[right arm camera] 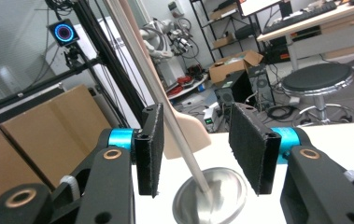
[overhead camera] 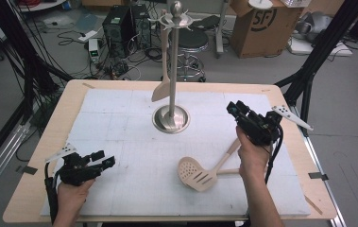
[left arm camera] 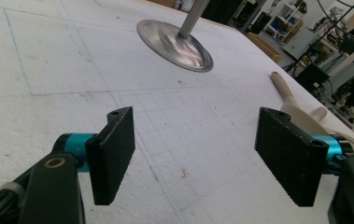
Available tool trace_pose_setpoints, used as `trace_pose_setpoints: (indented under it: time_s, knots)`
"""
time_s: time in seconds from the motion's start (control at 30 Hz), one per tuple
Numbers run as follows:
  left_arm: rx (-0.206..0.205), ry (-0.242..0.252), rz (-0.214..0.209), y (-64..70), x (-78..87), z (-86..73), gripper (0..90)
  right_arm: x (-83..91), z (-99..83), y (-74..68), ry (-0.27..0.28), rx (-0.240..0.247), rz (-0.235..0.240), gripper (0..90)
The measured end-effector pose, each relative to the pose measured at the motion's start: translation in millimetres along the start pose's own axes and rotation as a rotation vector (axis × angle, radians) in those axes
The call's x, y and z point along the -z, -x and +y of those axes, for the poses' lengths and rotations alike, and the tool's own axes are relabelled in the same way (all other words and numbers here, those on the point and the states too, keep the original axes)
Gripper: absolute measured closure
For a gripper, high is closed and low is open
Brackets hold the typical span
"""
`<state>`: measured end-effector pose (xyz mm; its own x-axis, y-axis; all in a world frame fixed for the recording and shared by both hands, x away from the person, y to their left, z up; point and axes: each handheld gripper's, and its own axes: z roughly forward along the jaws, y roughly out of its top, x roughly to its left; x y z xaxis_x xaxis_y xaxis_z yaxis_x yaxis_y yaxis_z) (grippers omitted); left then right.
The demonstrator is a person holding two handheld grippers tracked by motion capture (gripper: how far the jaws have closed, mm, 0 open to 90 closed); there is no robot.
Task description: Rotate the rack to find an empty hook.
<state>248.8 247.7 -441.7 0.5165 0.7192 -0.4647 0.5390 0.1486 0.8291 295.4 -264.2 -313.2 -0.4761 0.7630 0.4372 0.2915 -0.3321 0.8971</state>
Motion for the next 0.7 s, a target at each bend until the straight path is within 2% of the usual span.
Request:
trace_pose_setpoints:
  time_s: [0.1,0.37,0.6,0.7]
  knots:
    - [0.002,0.002,0.001,0.0,0.1,0.0,29.3,4.5,-6.5,6.6,-0.012,-0.004,-0.018,54.6]
    - [0.000,0.001,0.001,0.0,0.0,0.0,29.3,18.3,-25.8,27.4,-0.029,-0.053,-0.052,54.4]
    - [0.000,0.008,0.008,0.2,0.7,0.1,29.4,24.1,-31.3,30.6,-0.037,-0.060,-0.060,53.9]
    - [0.000,0.012,0.007,0.1,1.2,0.3,29.4,27.8,-36.6,29.7,-0.050,-0.030,-0.066,52.4]
